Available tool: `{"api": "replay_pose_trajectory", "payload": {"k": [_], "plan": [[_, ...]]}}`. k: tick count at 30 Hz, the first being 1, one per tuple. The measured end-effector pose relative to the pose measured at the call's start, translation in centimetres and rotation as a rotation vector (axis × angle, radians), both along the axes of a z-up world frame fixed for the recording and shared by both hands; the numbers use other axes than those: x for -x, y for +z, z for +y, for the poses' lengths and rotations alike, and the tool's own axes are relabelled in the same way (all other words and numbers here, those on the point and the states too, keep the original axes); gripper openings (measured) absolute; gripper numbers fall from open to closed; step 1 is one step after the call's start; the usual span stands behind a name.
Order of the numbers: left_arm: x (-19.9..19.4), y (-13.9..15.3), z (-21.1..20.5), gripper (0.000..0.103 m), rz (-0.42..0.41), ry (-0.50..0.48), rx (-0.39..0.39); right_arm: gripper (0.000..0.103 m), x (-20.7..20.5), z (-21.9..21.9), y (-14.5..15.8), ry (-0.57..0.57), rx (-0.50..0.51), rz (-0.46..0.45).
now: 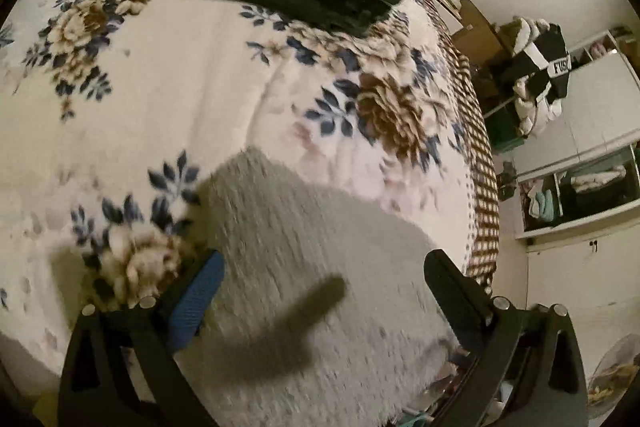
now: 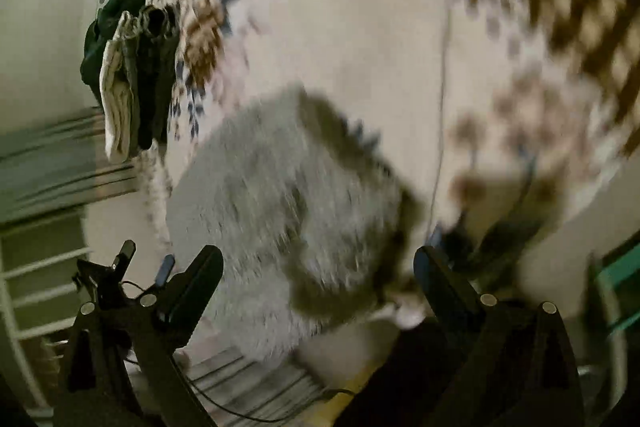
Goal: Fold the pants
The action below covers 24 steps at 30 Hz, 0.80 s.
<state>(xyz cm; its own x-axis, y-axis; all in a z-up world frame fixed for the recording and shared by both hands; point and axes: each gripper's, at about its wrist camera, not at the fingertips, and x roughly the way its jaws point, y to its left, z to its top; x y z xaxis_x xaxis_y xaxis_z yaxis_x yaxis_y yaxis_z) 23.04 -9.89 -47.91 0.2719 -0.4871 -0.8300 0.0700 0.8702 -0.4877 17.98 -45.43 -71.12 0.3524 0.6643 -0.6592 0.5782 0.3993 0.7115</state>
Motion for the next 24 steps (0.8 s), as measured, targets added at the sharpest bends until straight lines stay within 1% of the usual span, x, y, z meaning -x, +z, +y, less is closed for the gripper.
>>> {"api": "replay_pose_trajectory", "payload": {"k": [1, 2, 3, 4, 5, 6, 7, 8, 9, 10, 11, 12, 13, 14, 15, 16, 18, 19, 21, 22, 23, 24], "plan": [[0.5, -0.2, -0.2, 0.103, 0.005, -0.003, -0.002, 0.079, 0.3, 0.7, -0.9, -0.006, -0.027, 0.0], [0.9, -0.7, -0.6, 0.103, 0.016, -0.012, -0.008, 0.026, 0.3, 1.9, -1.3, -0.011, -0.034, 0.004], [1.4, -1.6, -0.9, 0.103, 0.039, -0.021, -0.028, 0.003, 0.5, 2.9, -1.6, -0.01, -0.037, 0.014], [1.6, -2.2, -1.2, 0.103, 0.055, -0.022, -0.043, 0.006, 1.0, 3.5, -0.8, -0.013, 0.011, 0.022], [1.8, -2.9, -1.3, 0.103, 0.067, -0.028, -0.06, 0.006, 1.6, 3.8, 0.5, -0.017, 0.066, 0.0], [1.9, -3.9, -1.3, 0.103, 0.085, -0.03, -0.097, 0.006, 2.2, 4.0, 2.0, 0.004, 0.134, -0.02], [2.0, -4.6, -1.1, 0.103, 0.099, -0.027, -0.116, 0.006, 2.7, 4.2, 2.8, 0.024, 0.192, -0.018], [2.0, -5.1, -0.7, 0.103, 0.108, -0.027, -0.118, 0.006, 3.3, 4.1, 2.9, 0.038, 0.231, 0.011], [2.0, -5.6, -0.3, 0.103, 0.119, -0.022, -0.125, 0.006, 3.8, 3.9, 2.1, 0.036, 0.22, 0.05], [2.0, -5.9, 0.0, 0.103, 0.131, -0.016, -0.112, 0.008, 4.2, 3.6, 0.5, 0.029, 0.177, 0.097], [2.1, -5.8, 0.4, 0.103, 0.135, -0.004, -0.078, 0.014, 4.3, 3.4, -0.6, 0.024, 0.128, 0.114], [2.2, -5.4, 0.8, 0.103, 0.124, 0.007, -0.044, 0.022, 4.3, 3.3, -1.4, 0.013, 0.072, 0.111], [2.5, -5.0, 1.1, 0.103, 0.115, 0.011, -0.015, 0.048, 4.0, 3.2, -1.5, 0.004, 0.05, 0.082], [2.6, -4.7, 1.5, 0.103, 0.105, 0.015, 0.03, 0.081, 3.8, 3.2, -1.2, 0.005, 0.048, 0.038], [2.8, -4.6, 1.9, 0.103, 0.098, 0.021, 0.089, 0.095, 3.5, 3.4, -1.0, 0.013, 0.046, -0.011], [2.9, -4.8, 2.1, 0.103, 0.101, 0.023, 0.121, 0.103, 3.1, 3.7, -1.4, 0.021, 0.019, -0.052], [2.8, -6.1, 2.5, 0.103, 0.125, 0.027, 0.183, 0.103, 2.1, 4.4, -3.0, 0.034, -0.047, -0.084], [2.8, -6.6, 2.7, 0.103, 0.131, 0.032, 0.186, 0.103, 1.5, 4.9, -4.0, 0.041, -0.064, -0.097], [2.6, -8.2, 2.8, 0.103, 0.157, 0.027, 0.196, 0.103, -0.3, 5.9, -5.7, 0.053, -0.032, -0.086], [2.6, -8.6, 2.7, 0.103, 0.163, 0.027, 0.194, 0.103, -1.0, 6.2, -6.0, 0.05, -0.03, -0.094], [2.6, -8.9, 2.9, 0.103, 0.163, 0.024, 0.201, 0.103, -1.9, 6.5, -6.2, 0.046, -0.042, -0.115], [2.6, -9.2, 2.9, 0.103, 0.163, 0.018, 0.212, 0.103, -2.8, 7.0, -5.7, 0.047, -0.05, -0.158]]}}
